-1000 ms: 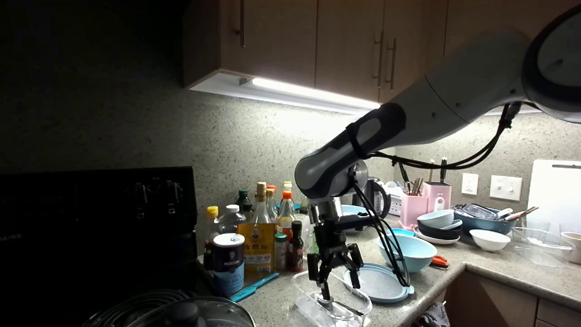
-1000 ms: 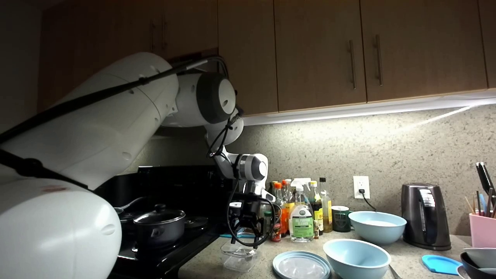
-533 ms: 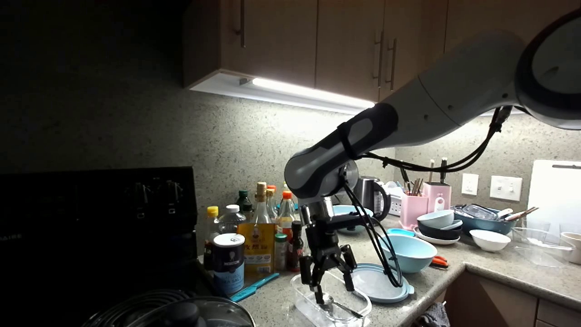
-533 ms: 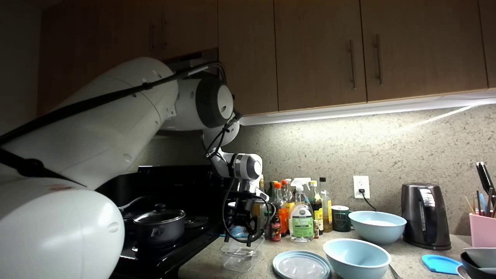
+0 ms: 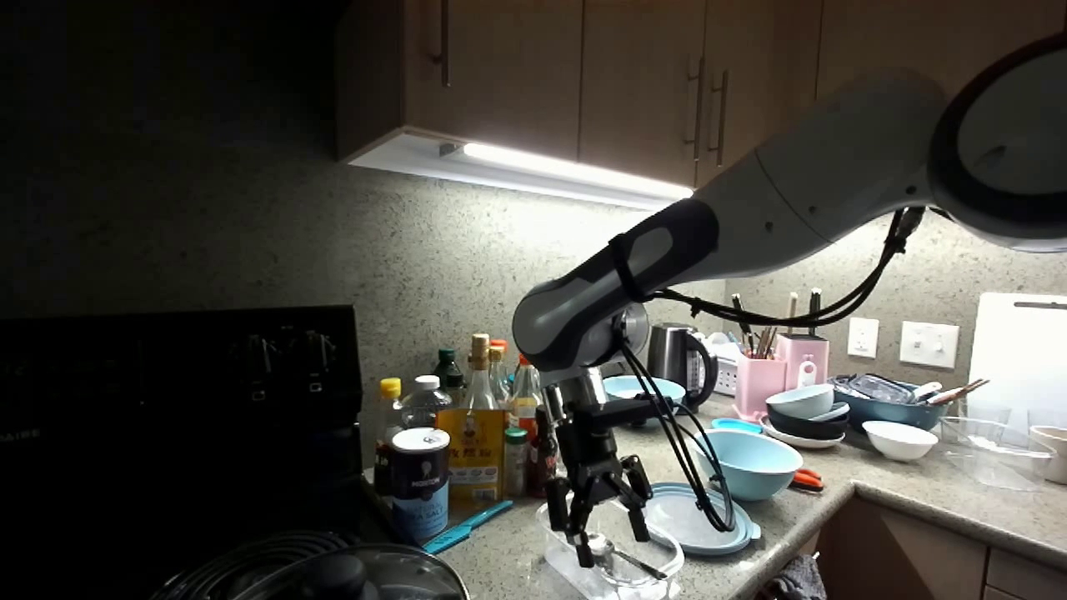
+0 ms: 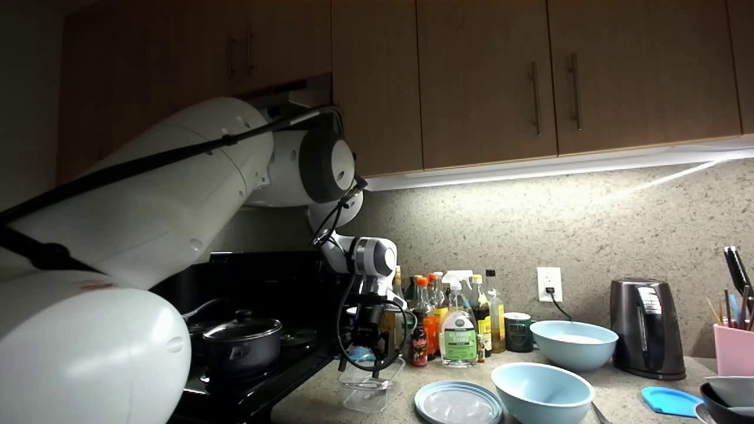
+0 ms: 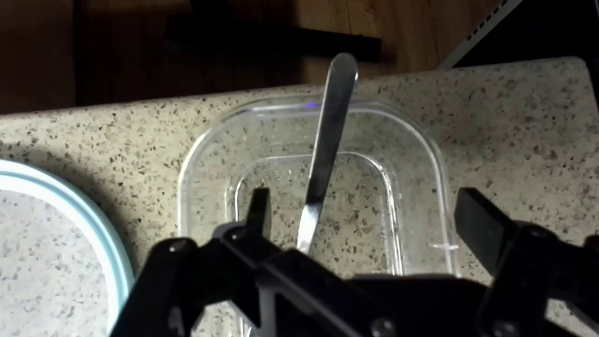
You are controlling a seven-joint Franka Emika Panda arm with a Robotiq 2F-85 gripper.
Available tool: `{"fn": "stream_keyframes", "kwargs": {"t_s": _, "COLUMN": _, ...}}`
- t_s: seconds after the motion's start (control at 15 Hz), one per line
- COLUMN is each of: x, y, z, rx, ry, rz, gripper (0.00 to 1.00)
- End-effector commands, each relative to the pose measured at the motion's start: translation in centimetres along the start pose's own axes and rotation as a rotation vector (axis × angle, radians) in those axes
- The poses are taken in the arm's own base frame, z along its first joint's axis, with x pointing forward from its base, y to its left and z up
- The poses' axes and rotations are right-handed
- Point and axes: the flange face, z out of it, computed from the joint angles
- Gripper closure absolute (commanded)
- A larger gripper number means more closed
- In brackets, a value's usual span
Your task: Put the spoon on the blue plate
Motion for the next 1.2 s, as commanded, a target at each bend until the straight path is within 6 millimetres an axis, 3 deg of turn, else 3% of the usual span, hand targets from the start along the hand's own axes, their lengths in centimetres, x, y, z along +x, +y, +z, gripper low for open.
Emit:
{"fn": "stream_keyframes", "kwargs": {"t_s": 0.0, "x": -0.2, "y": 0.9, "z": -1.3, "rx": 0.029, "ry": 0.000, "rz": 0.022, "gripper": 0.00}}
{"fn": "stream_keyframes", "kwargs": {"t_s": 0.4, "x": -0.2, "y": 0.9, "z": -2.2, "rx": 0.037, "ry": 0.014, "rz": 0.008, "gripper": 0.00}}
{"fn": "stream_keyframes", "kwargs": {"t_s": 1.13, "x": 0.9, "y": 4.0, "z": -2.0, "rx": 0.068, "ry": -0.012, "rz": 0.051, "gripper": 0.00}}
